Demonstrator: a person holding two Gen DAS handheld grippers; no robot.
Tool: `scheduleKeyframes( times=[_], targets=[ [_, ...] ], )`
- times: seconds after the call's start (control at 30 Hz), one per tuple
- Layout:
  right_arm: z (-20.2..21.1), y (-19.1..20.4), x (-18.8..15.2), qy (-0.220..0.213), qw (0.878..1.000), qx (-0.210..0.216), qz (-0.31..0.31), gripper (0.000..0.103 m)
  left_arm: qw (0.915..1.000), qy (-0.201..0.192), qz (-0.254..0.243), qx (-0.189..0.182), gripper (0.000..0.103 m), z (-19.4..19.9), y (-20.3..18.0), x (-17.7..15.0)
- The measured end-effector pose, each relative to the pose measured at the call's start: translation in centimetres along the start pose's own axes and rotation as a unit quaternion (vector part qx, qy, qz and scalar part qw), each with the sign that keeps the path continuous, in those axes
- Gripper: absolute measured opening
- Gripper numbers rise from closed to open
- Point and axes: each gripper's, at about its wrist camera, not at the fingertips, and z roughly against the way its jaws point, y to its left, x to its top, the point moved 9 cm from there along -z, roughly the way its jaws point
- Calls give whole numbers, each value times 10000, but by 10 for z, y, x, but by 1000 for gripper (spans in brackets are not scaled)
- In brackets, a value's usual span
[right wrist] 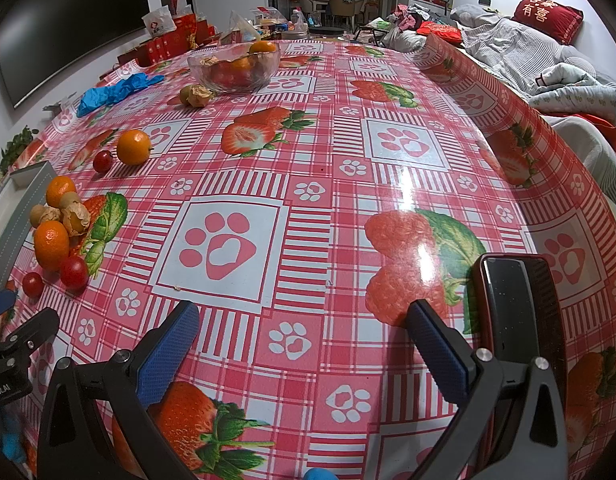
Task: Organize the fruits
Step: 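Grasp the red cherry tomato with the left gripper, then carry the tomato over the white tray and open the left gripper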
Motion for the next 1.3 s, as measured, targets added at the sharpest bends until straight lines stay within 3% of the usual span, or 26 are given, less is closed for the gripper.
scheduleKeyframes(
  times=[0.13,0.27,0.33,0.4,0.63,0.87,1.03,1.3],
  targets=[
    [0,0,0,-1,10000,4,-3,103,9992,396,-74,-33,103,-10,1,3],
    [0,0,0,0,10000,0,0,103,9991,284,-251,196,102,-9,0,7],
    [0,0,0,1,10000,1,-1,103,9995,240,-206,-5,82,-7,-3,8],
    [0,0,0,1,10000,2,-1,103,9994,273,-185,-76,73,-6,-5,11],
    [0,0,0,3,10000,-4,2,103,9990,222,-299,-230,24,-4,-15,17],
    [9,6,-4,128,9998,130,46,103,9990,218,-79,-390,23,5,-3,6],
    [10,64,-2,230,9937,961,528,103,9989,191,108,-414,23,16,12,-1],
    [-1,137,10,244,9848,1189,1245,99,9987,-53,303,-395,22,48,36,-2]
  ],
)
